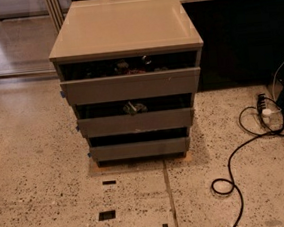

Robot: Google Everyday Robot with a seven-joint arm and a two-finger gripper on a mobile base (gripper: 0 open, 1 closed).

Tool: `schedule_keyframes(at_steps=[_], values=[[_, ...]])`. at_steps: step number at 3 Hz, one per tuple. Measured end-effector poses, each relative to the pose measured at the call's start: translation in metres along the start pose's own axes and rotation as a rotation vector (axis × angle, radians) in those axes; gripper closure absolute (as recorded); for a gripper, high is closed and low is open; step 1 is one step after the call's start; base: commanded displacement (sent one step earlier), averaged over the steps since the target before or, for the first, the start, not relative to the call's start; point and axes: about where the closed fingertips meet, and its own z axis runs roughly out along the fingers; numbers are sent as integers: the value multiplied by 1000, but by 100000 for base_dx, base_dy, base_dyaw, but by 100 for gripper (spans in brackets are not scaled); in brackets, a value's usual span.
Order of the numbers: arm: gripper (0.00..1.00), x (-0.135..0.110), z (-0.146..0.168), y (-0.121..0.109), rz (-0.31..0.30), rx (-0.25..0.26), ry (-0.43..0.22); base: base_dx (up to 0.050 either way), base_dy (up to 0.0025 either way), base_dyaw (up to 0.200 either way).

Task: Place redbull can into top drawer

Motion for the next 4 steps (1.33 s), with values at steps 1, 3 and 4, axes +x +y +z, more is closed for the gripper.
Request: schedule_keyframes(at_steps=[1, 3, 4], values=[[0, 0, 0, 0, 0, 0, 0, 0, 0, 0], [0, -33, 27, -19, 52, -17, 17, 0, 0, 0], [0, -33, 27, -19, 52, -17, 17, 0, 0, 0]])
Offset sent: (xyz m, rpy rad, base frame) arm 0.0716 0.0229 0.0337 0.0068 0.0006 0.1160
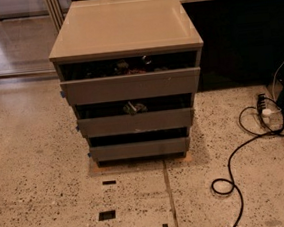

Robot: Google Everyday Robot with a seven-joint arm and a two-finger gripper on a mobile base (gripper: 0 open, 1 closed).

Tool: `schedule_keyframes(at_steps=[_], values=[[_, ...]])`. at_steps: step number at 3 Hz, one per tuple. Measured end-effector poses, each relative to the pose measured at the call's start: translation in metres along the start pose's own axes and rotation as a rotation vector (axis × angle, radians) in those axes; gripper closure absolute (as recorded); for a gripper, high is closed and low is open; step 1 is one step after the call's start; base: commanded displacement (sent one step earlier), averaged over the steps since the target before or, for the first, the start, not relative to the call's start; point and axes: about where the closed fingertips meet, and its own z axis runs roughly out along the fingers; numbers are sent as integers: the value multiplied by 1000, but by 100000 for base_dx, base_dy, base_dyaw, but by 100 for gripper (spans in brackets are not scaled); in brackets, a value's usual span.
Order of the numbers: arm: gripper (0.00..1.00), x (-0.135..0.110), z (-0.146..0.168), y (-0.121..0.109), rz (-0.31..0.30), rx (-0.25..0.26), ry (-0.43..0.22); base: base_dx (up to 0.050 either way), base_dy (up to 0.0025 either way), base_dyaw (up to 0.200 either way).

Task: Place redbull can into top drawer

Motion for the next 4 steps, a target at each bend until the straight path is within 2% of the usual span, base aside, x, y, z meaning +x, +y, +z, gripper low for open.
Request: schedule_keyframes(at_steps=[2, 3, 4], values=[[0, 0, 0, 0, 0, 0, 0, 0, 0, 0], [0, -3, 5, 9, 56, -32, -28, 0, 0, 0], [0, -7, 12, 26, 166, -92, -81, 0, 0, 0]])
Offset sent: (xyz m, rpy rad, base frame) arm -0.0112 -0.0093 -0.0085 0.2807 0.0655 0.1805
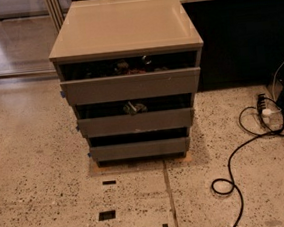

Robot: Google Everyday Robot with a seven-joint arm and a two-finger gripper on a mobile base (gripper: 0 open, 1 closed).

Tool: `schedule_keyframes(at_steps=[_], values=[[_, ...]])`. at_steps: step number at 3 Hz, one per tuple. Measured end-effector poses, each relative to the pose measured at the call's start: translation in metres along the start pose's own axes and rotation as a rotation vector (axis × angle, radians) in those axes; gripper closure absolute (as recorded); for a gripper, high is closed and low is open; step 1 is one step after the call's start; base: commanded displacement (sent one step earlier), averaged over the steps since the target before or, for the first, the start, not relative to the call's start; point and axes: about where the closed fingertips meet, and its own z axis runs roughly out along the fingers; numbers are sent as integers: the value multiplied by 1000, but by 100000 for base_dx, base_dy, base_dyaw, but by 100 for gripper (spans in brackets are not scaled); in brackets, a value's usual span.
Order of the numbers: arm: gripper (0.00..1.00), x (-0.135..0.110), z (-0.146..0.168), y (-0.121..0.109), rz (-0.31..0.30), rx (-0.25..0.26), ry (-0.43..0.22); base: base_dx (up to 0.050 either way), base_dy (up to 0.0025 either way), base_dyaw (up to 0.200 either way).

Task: Place redbull can into top drawer

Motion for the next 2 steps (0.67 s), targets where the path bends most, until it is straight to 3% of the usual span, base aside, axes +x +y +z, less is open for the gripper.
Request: schedule_keyframes(at_steps=[1, 2], values=[[0, -28, 7, 7, 92, -16, -36, 0, 0, 0], [0, -34, 8, 7, 93, -16, -43, 0, 0, 0]])
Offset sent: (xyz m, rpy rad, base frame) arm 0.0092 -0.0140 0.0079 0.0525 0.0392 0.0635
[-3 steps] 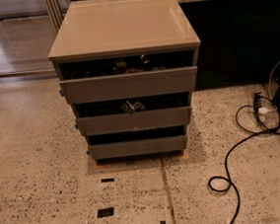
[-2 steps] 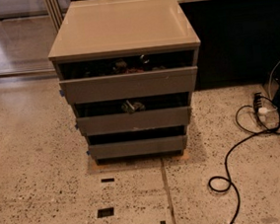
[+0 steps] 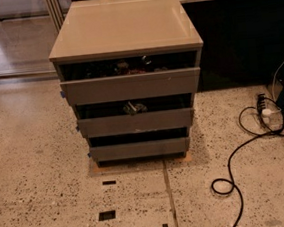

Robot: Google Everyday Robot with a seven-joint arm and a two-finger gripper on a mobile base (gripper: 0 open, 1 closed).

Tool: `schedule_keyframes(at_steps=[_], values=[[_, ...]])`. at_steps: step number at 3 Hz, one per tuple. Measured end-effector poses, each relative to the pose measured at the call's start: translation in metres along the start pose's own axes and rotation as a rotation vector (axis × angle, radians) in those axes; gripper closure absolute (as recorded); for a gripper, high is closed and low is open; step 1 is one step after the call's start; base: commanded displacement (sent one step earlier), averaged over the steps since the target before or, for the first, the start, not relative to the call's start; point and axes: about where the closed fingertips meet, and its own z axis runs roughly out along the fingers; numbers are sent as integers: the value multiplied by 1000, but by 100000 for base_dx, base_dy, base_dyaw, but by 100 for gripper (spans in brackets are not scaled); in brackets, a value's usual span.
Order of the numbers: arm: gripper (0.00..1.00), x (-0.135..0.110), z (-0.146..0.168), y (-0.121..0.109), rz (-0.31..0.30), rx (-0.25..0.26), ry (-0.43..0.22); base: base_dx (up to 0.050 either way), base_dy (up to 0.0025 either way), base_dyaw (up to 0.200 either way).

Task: Place redbull can into top drawer

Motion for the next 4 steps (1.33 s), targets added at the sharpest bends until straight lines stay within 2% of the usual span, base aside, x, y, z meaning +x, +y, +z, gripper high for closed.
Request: schedule_keyframes(at_steps=[4], values=[[0, 0, 0, 0, -2, 1, 0, 0, 0, 0]])
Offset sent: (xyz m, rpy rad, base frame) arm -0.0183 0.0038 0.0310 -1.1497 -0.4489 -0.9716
